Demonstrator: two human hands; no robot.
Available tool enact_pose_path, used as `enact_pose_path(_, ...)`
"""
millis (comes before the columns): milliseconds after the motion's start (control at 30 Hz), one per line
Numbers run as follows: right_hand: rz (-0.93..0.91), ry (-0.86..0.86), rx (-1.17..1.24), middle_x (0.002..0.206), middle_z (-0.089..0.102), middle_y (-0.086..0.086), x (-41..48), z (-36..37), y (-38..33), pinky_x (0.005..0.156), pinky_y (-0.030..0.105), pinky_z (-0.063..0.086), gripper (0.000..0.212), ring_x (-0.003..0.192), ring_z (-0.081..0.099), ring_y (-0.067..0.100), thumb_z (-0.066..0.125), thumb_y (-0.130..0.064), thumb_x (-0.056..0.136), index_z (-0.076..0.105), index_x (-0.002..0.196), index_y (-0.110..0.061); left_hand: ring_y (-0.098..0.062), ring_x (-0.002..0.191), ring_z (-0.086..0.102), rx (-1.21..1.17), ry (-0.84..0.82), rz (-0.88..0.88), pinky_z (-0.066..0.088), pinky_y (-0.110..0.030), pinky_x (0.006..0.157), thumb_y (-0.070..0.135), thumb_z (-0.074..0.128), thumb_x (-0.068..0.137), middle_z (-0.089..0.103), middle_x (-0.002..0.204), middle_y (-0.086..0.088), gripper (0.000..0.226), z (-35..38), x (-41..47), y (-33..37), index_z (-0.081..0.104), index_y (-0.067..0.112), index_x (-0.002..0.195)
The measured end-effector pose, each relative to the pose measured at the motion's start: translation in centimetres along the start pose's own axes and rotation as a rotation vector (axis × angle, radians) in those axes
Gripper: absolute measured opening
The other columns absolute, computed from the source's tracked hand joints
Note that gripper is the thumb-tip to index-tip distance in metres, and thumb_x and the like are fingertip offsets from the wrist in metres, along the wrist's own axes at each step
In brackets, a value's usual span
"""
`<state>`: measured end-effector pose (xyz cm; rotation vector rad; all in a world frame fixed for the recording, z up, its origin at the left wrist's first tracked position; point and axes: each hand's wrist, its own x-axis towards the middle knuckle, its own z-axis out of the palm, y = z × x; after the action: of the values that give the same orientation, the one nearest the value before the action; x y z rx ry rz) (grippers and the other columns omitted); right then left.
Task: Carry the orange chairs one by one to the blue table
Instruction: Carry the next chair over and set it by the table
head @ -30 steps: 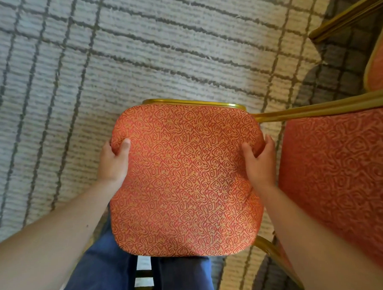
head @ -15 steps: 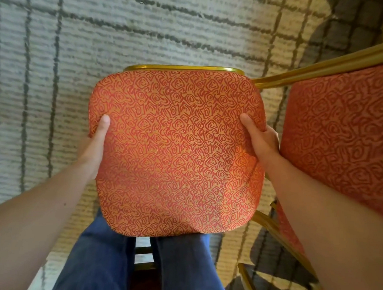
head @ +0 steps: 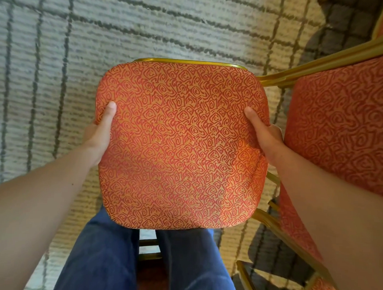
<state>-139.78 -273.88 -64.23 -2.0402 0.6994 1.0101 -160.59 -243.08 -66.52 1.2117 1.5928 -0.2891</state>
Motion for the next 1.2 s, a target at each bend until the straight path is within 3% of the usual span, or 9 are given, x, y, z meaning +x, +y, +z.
enact_pose_path(67,-0.016,0.028,-0.020,0.104,0.070,0.000,-1.3,-0.6,-1.4,0.093,0.037,0.054,0.081,0.093,0.068,0.020,0.074,-0.074,0.061,0.067,0.119,-0.018,-0.025,0.113,0.059,-0.010,-0.011,0.042,0.044,-0.048,0.103,0.101,0.052,0.034,0.061,0.128,-0.001,0.124,-0.8,-1.2,1.7,0.056,0.025,0.132)
enact_pose_path(233,-0.084,0.069,-0.037,0.107,0.067,0.002,-6.9,-2.8,-6.0,0.097,0.038,0.052,0.080,0.100,0.065,0.024,0.070,-0.075,0.066,0.067,0.119,-0.015,-0.029,0.121,0.054,0.054,0.061,0.143,0.041,-0.038,0.102,0.082,0.048,0.075,0.056,0.134,-0.010,0.091,-3.3,-7.4,7.6,0.055,0.012,0.134)
enact_pose_path(367,-0.142,0.067,-0.001,0.122,0.066,0.006,-13.2,-5.2,-10.4,0.102,0.043,0.048,0.092,0.109,0.063,0.027,0.070,-0.078,0.061,0.062,0.126,-0.014,-0.026,0.113,0.057,0.071,0.027,0.194,0.043,-0.036,0.096,0.083,0.047,0.074,0.059,0.126,-0.008,0.095,-7.1,-13.0,12.9,0.057,0.009,0.131)
enact_pose_path(533,-0.195,0.059,0.009,0.135,0.058,0.011,-21.0,-8.2,-14.7,0.106,0.041,0.043,0.110,0.121,0.057,0.030,0.067,-0.081,0.061,0.052,0.137,-0.004,-0.030,0.126,0.052,0.058,0.016,0.279,0.041,-0.037,0.106,0.080,0.051,0.074,0.052,0.140,-0.015,0.100,-11.6,-20.3,18.1,0.048,0.004,0.139)
enact_pose_path(667,-0.257,0.043,0.014,0.141,0.053,0.012,-26.2,-10.1,-17.2,0.109,0.039,0.039,0.111,0.127,0.052,0.031,0.065,-0.081,0.065,0.046,0.142,-0.003,-0.029,0.119,0.058,0.006,-0.035,0.280,0.044,-0.045,0.105,0.096,0.055,0.043,0.056,0.137,-0.011,0.129,-15.0,-24.7,20.8,0.049,0.011,0.139)
enact_pose_path(733,-0.266,0.031,0.030,0.143,0.051,0.012,-27.9,-10.5,-18.1,0.110,0.041,0.037,0.116,0.129,0.050,0.032,0.064,-0.083,0.062,0.044,0.143,-0.003,-0.030,0.120,0.057,0.002,-0.045,0.317,0.043,-0.047,0.105,0.096,0.055,0.046,0.054,0.138,-0.010,0.127,-16.7,-25.5,21.9,0.047,0.011,0.141)
enact_pose_path(833,-0.271,0.013,0.072,0.145,0.049,0.013,-29.8,-10.4,-19.5,0.110,0.042,0.035,0.114,0.130,0.049,0.032,0.066,-0.081,0.063,0.043,0.144,-0.003,-0.030,0.115,0.060,-0.002,-0.057,0.322,0.045,-0.048,0.103,0.100,0.055,0.032,0.059,0.133,-0.009,0.136,-18.5,-26.5,24.1,0.050,0.015,0.139)
enact_pose_path(1067,-0.250,-0.008,0.111,0.143,0.050,0.015,-30.1,-6.6,-21.3,0.109,0.042,0.036,0.102,0.129,0.049,0.033,0.067,-0.072,0.071,0.045,0.142,-0.001,-0.032,0.131,0.047,0.038,-0.034,0.386,0.036,-0.038,0.108,0.081,0.055,0.070,0.047,0.145,-0.017,0.104,-21.1,-24.9,26.5,0.046,0.006,0.142)
enact_pose_path(1200,-0.245,0.016,0.147,0.141,0.052,0.016,-30.0,-3.5,-25.8,0.109,0.041,0.037,0.106,0.128,0.051,0.032,0.067,-0.075,0.068,0.047,0.141,-0.002,-0.032,0.125,0.053,0.050,-0.062,0.381,0.039,-0.043,0.109,0.093,0.052,0.054,0.054,0.138,-0.017,0.121,-23.4,-21.6,30.7,0.050,0.006,0.139)
